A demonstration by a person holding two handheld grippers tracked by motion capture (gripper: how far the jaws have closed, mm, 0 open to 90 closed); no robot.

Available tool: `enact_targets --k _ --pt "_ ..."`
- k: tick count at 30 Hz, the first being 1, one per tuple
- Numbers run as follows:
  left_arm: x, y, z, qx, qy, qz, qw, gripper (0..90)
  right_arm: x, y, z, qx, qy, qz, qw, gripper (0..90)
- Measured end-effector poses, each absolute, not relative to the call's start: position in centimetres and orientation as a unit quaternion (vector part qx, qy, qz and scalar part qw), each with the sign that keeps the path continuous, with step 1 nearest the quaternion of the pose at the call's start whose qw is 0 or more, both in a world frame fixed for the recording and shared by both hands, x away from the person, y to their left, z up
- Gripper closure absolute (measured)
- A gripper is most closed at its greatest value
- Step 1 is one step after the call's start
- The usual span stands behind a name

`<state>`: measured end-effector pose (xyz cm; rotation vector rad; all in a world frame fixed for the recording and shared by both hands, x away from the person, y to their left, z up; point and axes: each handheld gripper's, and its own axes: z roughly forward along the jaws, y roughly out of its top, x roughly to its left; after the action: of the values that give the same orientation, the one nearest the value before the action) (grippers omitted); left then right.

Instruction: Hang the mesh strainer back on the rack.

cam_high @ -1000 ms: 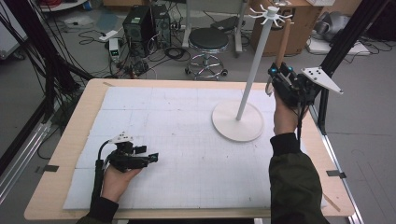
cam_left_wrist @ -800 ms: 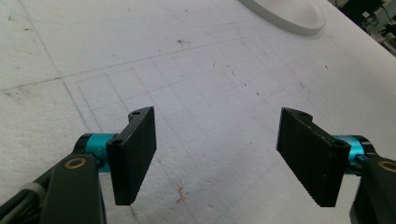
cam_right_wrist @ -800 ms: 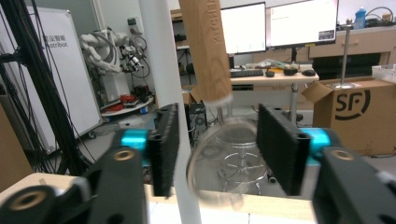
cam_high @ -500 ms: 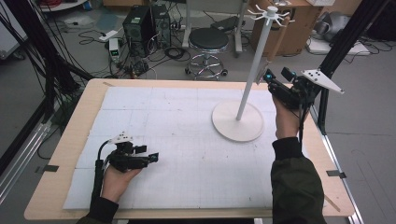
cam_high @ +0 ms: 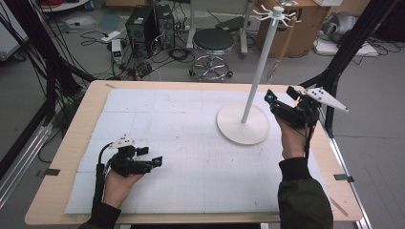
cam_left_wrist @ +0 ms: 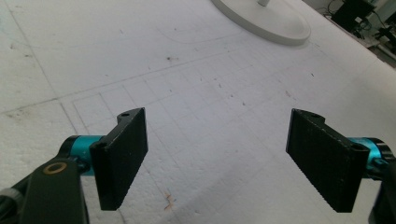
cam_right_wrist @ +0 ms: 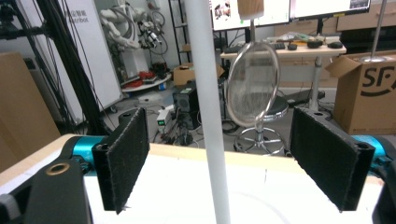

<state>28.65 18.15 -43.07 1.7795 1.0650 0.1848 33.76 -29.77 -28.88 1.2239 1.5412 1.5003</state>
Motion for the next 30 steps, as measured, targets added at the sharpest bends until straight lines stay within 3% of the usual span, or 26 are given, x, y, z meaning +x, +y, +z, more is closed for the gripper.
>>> enact_targets --k 30 --pt "28.2 17.7 -42.8 0.742 0.437 0.088 0.501 20.9 31.2 -28.5 -33.2 0.468 0.627 0.552 0.289 19.0"
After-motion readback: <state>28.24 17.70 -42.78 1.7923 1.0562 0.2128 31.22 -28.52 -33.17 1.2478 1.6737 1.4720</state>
